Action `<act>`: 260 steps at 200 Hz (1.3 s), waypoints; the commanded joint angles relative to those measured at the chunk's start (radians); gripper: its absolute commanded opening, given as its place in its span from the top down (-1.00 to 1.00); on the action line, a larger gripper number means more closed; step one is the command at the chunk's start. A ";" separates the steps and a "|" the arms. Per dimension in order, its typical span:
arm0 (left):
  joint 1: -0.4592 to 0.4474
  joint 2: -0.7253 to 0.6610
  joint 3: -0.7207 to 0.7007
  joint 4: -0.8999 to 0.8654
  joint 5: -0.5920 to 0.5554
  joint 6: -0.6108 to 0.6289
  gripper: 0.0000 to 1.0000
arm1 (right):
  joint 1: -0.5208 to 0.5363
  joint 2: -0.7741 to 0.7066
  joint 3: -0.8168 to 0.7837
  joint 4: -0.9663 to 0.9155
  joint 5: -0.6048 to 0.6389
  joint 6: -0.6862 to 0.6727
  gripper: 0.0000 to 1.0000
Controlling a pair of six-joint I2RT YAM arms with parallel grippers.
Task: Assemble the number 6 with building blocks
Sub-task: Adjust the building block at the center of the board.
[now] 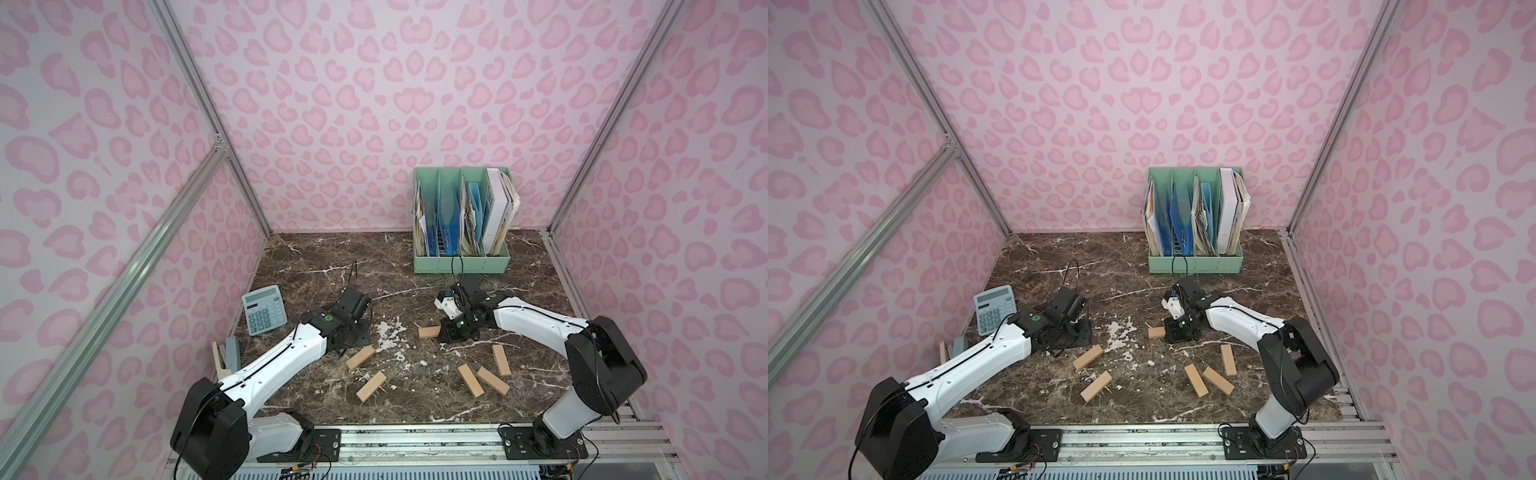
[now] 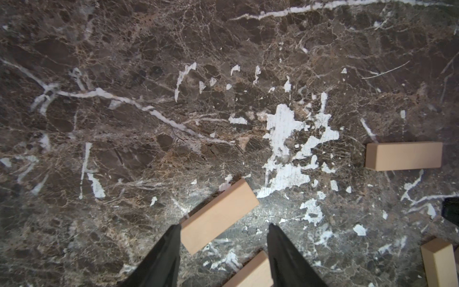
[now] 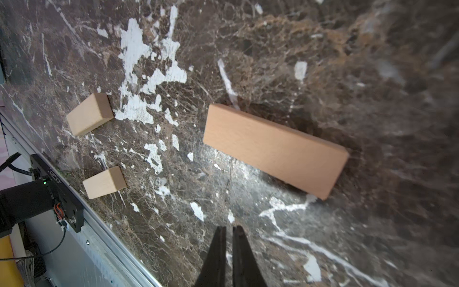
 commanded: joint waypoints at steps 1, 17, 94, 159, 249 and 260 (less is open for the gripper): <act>0.000 -0.002 -0.025 0.000 0.010 -0.024 -0.19 | 0.003 0.035 0.002 0.077 -0.011 0.048 0.76; 0.000 -0.026 -0.067 0.000 0.004 -0.052 -0.18 | 0.002 0.062 0.010 0.102 -0.011 0.049 0.76; 0.002 -0.086 -0.088 -0.076 -0.052 -0.125 -0.17 | 0.004 0.138 0.038 0.129 -0.019 0.046 0.77; 0.002 -0.063 -0.089 -0.064 -0.039 -0.123 -0.17 | 0.003 0.155 0.063 0.125 -0.007 0.036 0.79; -0.135 0.009 0.022 -0.120 -0.059 0.155 -0.26 | 0.014 -0.087 0.087 -0.077 0.034 -0.022 -0.67; -0.162 0.076 0.063 -0.147 -0.069 0.247 -0.27 | -0.008 -0.154 0.090 -0.105 0.071 -0.026 -0.74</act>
